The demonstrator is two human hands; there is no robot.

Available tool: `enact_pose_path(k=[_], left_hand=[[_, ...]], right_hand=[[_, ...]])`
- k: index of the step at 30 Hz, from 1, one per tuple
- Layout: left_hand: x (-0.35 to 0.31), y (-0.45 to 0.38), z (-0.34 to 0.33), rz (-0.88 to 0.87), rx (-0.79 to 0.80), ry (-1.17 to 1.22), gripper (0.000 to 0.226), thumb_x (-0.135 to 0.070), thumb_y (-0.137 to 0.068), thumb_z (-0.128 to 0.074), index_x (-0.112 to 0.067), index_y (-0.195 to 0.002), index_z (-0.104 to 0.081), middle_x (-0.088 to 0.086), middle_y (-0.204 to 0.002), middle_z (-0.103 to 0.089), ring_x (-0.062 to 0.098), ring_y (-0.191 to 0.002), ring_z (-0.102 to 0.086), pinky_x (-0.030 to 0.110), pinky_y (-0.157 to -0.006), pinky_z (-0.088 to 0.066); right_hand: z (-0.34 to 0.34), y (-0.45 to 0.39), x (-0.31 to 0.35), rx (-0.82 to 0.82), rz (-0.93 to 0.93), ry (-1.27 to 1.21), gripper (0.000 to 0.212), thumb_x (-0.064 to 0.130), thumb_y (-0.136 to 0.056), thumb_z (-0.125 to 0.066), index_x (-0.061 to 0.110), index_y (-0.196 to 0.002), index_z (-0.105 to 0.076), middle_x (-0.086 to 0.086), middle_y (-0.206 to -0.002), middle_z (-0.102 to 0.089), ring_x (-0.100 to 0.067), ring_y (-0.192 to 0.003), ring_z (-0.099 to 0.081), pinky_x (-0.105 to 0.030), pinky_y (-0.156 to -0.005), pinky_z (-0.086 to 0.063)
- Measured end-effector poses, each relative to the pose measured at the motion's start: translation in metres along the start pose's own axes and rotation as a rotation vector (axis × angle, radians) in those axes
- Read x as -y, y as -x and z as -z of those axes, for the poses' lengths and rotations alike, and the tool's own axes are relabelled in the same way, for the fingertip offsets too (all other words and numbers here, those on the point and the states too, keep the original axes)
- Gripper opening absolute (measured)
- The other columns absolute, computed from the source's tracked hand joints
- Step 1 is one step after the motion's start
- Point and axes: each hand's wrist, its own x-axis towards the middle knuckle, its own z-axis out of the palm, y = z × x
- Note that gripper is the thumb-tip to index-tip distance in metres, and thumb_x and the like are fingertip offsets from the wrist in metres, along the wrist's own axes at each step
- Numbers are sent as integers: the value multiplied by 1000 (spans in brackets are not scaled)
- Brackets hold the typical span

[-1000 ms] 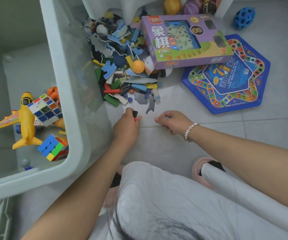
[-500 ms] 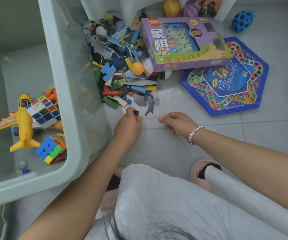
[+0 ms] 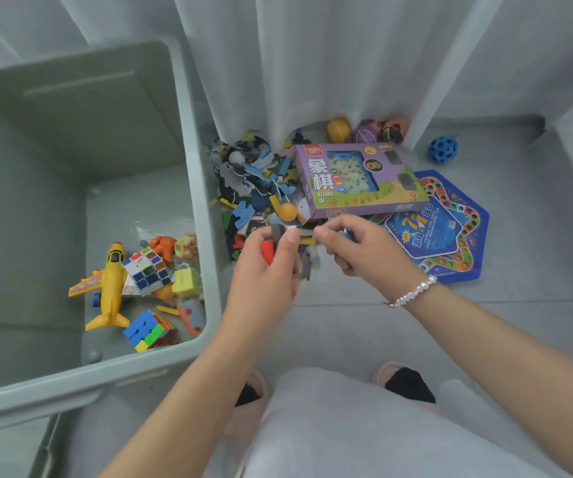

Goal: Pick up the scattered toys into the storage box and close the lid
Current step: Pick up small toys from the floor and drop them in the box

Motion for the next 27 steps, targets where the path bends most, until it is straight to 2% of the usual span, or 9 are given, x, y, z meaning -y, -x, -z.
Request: enact_pose_path(k=[6, 9, 11, 13, 16, 19, 21, 23, 27], left_hand=[[-47, 14, 91, -11, -108, 19, 23, -30, -97, -46, -14, -80, -45, -5, -57, -47, 6, -43, -40, 16, -39, -33], [-30, -8, 145, 144, -95, -187, 26, -27, -97, -46, -12, -75, -46, 1, -60, -45, 12, -48, -40, 21, -44, -33], [-12, -26, 174, 318, -34, -129, 20, -18, -97, -44, -10, -79, -51, 4, -64, -44, 12, -49, -39, 19, -41, -31], [5, -40, 193, 436, 22, -3, 19, -9, -96, -40, -8, -84, -55, 4, -66, -45, 11, -52, -41, 16, -37, -33], [32, -55, 210, 482, -31, -84, 17, -17, -99, -44, -11, -86, -53, 4, -68, -50, 11, -55, -47, 16, -39, -43], [54, -67, 219, 557, -114, -190, 11, -20, -98, -47, -9, -96, -47, 5, -70, -54, 13, -54, -57, 24, -50, -55], [62, -69, 221, 609, -83, -299, 12, -21, -97, -48, -10, -101, -46, 7, -77, -58, 17, -64, -61, 32, -64, -58], [64, -69, 220, 632, -37, -326, 11, -25, -97, -47, -16, -103, -47, 8, -88, -61, 20, -78, -63, 37, -72, -58], [65, -69, 221, 602, -11, -325, 33, -33, -98, -42, -20, -128, -47, 8, -123, -56, 25, -104, -59, 41, -82, -54]], right_hand=[[-60, 9, 91, 154, 172, 84, 22, 37, -87, -60, 15, -86, -61, 19, -49, -52, 10, -44, -48, -5, -44, -34], [-103, 1, 119, 230, 235, 213, 25, 43, -84, -62, 17, -84, -60, 16, -58, -48, 7, -49, -49, -8, -48, -33], [-137, -9, 128, 299, 238, 319, 28, 45, -82, -63, 18, -82, -60, 14, -65, -51, 1, -54, -48, -13, -49, -36], [-170, -23, 126, 393, 166, 405, 30, 47, -82, -62, 17, -78, -57, 7, -73, -58, -2, -53, -50, -14, -46, -39], [-204, -52, 101, 456, -58, 612, 36, 50, -84, -58, 16, -71, -50, -1, -71, -54, -13, -58, -50, -21, -54, -43], [-222, -75, 85, 475, -250, 763, 57, 57, -85, -50, 3, -103, -56, -8, -96, -57, -19, -81, -54, -24, -66, -42], [-232, -84, 82, 506, -262, 833, 46, 49, -90, -47, 7, -107, -52, -10, -108, -53, -22, -97, -53, -28, -80, -44], [-238, -89, 82, 503, -253, 875, 22, 31, -94, -46, 9, -89, -48, -8, -99, -49, -22, -99, -51, -26, -79, -44], [-237, -89, 82, 495, -250, 856, 14, 13, -95, -40, 17, -81, -41, -2, -70, -35, -18, -79, -45, -23, -58, -35]])
